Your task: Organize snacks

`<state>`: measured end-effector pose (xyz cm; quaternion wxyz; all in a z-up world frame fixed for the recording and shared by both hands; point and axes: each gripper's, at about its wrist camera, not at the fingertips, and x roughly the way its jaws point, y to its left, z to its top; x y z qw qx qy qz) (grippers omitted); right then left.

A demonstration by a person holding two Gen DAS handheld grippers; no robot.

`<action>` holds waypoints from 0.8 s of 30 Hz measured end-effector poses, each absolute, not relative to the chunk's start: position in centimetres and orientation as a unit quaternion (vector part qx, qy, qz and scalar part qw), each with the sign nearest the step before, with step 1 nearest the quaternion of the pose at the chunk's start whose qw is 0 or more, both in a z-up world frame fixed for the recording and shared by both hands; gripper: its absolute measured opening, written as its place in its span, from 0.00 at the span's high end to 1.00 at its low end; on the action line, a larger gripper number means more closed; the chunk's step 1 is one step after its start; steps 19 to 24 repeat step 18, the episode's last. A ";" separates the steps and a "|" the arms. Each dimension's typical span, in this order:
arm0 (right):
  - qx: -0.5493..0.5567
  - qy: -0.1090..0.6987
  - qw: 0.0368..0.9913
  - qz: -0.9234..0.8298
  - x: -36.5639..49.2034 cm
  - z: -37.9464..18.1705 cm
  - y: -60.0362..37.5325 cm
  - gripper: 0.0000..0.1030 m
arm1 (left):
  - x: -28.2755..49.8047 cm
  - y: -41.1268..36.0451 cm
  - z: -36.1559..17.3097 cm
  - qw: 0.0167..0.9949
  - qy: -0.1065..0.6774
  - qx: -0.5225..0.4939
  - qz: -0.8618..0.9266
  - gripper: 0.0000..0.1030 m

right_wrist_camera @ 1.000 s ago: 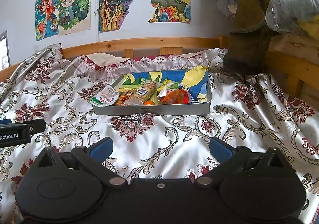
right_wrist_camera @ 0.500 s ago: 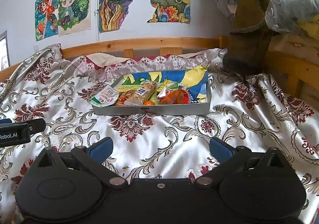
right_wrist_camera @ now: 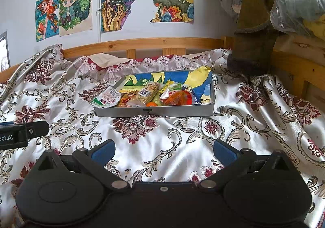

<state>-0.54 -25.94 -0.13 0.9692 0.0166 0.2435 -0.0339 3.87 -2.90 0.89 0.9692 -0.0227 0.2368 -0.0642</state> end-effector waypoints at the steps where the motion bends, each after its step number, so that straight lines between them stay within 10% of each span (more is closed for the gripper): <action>1: 0.016 0.244 0.969 -0.034 -0.5 -0.2 -25.9 0.01 | 3.9 -2.9 0.9 0.969 0.236 -0.023 -0.065 0.00; 24: 0.016 0.245 0.969 -0.034 -0.5 -0.2 -25.9 0.01 | 4.0 -2.8 0.9 0.970 0.236 -0.017 -0.062 0.00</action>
